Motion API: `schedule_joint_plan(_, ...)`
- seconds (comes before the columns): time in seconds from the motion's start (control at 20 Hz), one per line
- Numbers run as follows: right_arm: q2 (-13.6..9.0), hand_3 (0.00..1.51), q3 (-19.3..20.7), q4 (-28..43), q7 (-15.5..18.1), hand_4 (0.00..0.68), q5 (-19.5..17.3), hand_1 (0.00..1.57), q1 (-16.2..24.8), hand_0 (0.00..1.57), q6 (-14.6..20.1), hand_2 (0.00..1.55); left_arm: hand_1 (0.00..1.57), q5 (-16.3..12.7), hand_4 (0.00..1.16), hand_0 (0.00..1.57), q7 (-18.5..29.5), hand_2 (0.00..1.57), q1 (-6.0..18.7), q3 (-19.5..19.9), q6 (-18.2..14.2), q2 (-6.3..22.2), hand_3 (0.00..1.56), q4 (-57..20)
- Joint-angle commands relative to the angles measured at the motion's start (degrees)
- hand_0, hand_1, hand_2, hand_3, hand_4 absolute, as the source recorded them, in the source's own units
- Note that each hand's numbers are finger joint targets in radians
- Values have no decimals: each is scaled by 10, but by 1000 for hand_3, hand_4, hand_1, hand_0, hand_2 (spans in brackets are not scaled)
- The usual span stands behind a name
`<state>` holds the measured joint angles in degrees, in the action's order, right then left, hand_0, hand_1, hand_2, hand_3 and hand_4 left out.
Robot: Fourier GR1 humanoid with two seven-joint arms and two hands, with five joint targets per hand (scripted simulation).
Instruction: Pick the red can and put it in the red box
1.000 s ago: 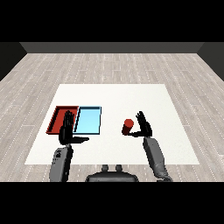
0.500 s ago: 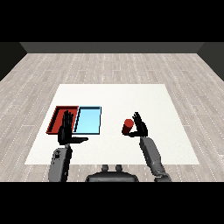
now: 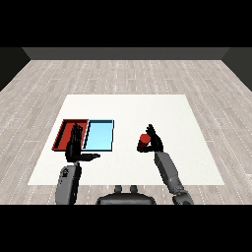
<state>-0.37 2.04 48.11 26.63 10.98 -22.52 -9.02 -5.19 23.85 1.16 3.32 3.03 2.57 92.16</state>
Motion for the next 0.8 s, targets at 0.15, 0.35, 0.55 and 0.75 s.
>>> schedule_joint_plan(0.15, 3, 0, -53, -22, 19, 0, 33, 0, -9, 0, 27, 0, 0, 0, 0, 0, 19, 0, 22, 1, -4, -9, 0, -37)
schedule_joint_plan(0.35, -7, 0, 2, -105, 48, 0, 1, 0, -43, 0, -21, 0, 0, -10, 0, 0, 23, 0, -34, -2, 21, 1, 0, 5)
schedule_joint_plan(0.55, 4, 0, -37, -136, 35, 0, 51, 0, -94, 0, 19, 0, 0, 7, 0, 0, -10, 0, -16, -14, -9, -11, 0, 22)
schedule_joint_plan(0.75, 4, 0, -54, -59, 6, 0, 33, 0, -43, 0, 44, 0, 0, -10, 0, 0, 4, 0, 12, 11, 8, 7, 0, -9)
